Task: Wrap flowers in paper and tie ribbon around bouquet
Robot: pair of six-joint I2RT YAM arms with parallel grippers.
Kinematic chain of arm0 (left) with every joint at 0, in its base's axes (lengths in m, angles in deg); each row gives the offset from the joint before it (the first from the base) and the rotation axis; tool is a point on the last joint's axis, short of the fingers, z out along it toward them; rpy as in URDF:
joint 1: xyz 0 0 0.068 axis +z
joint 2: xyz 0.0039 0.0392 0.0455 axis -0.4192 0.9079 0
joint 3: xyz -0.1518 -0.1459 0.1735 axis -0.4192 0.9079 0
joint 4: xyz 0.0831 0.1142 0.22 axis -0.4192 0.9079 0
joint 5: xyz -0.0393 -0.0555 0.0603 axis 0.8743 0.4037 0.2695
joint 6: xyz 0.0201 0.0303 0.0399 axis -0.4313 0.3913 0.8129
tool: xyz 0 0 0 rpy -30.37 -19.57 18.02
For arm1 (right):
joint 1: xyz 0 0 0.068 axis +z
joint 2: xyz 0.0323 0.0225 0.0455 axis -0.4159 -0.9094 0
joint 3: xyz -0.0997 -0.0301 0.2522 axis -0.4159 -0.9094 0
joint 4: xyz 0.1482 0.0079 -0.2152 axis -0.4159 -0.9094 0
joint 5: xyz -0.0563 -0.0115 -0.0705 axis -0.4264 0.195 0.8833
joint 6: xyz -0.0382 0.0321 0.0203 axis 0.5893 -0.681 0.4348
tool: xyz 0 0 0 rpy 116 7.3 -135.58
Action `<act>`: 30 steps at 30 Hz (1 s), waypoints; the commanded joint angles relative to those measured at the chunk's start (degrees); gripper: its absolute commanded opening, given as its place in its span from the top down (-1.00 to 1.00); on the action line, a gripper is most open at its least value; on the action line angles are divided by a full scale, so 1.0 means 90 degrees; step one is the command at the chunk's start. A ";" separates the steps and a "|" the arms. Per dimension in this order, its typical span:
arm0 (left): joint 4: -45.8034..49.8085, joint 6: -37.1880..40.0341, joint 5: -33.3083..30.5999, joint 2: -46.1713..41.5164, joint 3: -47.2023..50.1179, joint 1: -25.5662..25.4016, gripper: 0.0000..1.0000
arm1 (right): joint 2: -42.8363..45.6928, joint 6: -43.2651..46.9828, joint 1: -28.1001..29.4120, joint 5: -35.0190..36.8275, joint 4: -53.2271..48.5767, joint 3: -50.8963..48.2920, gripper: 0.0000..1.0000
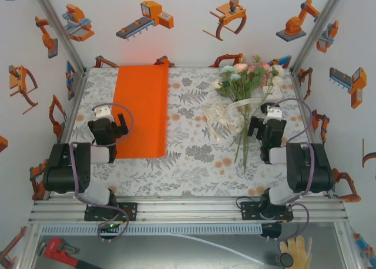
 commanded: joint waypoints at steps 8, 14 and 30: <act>0.0019 0.0097 -0.0045 -0.0008 -0.0078 0.0002 -0.94 | -0.0069 0.0034 -0.0049 -0.0037 0.0220 0.0167 -0.99; 0.0010 0.0098 -0.0044 -0.0008 -0.0085 0.0005 -0.94 | -0.0074 0.0005 -0.0051 0.0028 0.0217 0.0153 -0.99; -0.0018 0.0099 -0.0038 -0.0022 -0.0061 -0.0004 -0.94 | -0.0048 -0.0004 -0.0047 0.0050 0.0425 0.0039 -0.99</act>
